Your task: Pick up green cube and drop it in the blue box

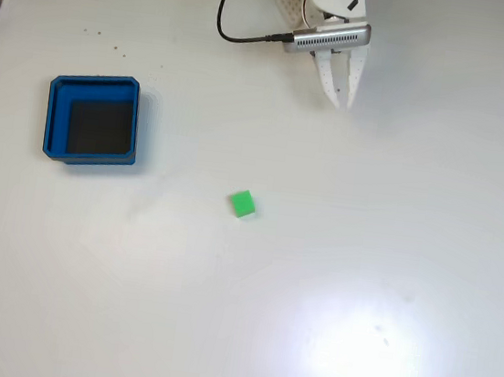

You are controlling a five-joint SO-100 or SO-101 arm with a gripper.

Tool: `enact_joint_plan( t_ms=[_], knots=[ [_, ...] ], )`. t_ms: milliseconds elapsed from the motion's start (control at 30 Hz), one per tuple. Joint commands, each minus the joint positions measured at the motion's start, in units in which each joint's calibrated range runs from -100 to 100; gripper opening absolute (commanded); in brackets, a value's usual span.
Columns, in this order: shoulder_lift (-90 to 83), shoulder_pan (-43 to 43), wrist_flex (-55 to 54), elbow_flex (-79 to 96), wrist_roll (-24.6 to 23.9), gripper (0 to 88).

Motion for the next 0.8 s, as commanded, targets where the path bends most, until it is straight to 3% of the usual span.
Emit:
enact_joint_plan(
  t_ms=[0,767],
  knots=[
    [-0.3,0.3,-1.6,0.4,0.0,1.8],
    [-0.3,3.8,-1.6,0.3,0.0,1.8]
  ],
)
